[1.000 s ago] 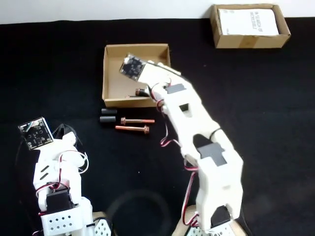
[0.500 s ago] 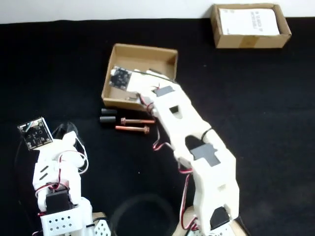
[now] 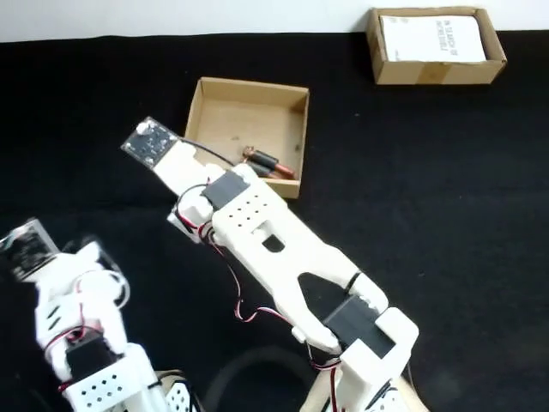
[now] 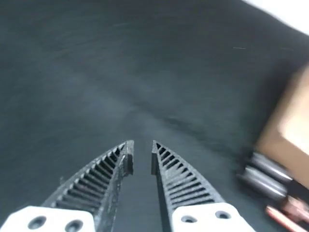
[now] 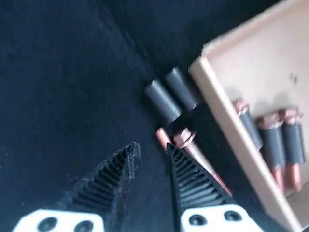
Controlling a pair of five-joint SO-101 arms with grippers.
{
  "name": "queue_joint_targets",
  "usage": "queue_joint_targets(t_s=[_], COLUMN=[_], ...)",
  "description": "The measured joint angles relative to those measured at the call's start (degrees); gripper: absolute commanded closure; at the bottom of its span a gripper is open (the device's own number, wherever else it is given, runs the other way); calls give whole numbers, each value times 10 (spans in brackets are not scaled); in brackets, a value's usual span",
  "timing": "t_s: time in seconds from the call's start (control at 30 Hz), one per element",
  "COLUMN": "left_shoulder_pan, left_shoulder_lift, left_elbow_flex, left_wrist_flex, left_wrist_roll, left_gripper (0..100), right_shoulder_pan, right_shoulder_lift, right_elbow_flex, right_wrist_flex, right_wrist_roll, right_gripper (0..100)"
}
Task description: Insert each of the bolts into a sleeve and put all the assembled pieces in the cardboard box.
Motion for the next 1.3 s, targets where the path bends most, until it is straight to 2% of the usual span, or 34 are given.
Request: queue_joint_targets(t_s=[0.07,0.17,0.23,0.37,1.0,1.1,1.2,1.3], left_shoulder_pan=[-47,-98,-118,-122,-122,-122,-122,-122], left_shoulder_lift=[0,0,0,0,0,0,0,0], left_elbow_flex=[0,0,0,0,0,0,0,0], left_wrist_flex=[16,25,25,26,18,18,18,18], left_wrist_roll=[0,0,1,0,0,0,0,0], left_gripper=[918,917,917,916,916,916,916,916], right_shoulder_pan=[4,16,22,19,6,5,4,7], right_shoulder_lift=[4,41,69,125,387,422,451,476], right_elbow_flex=[3,3,4,-19,-316,-354,-389,-424], right_wrist_flex=[-10,-40,-56,-63,-34,-30,-30,-30], right_wrist_roll=[13,75,112,138,142,142,142,142], right_gripper=[929,923,878,779,779,830,995,990])
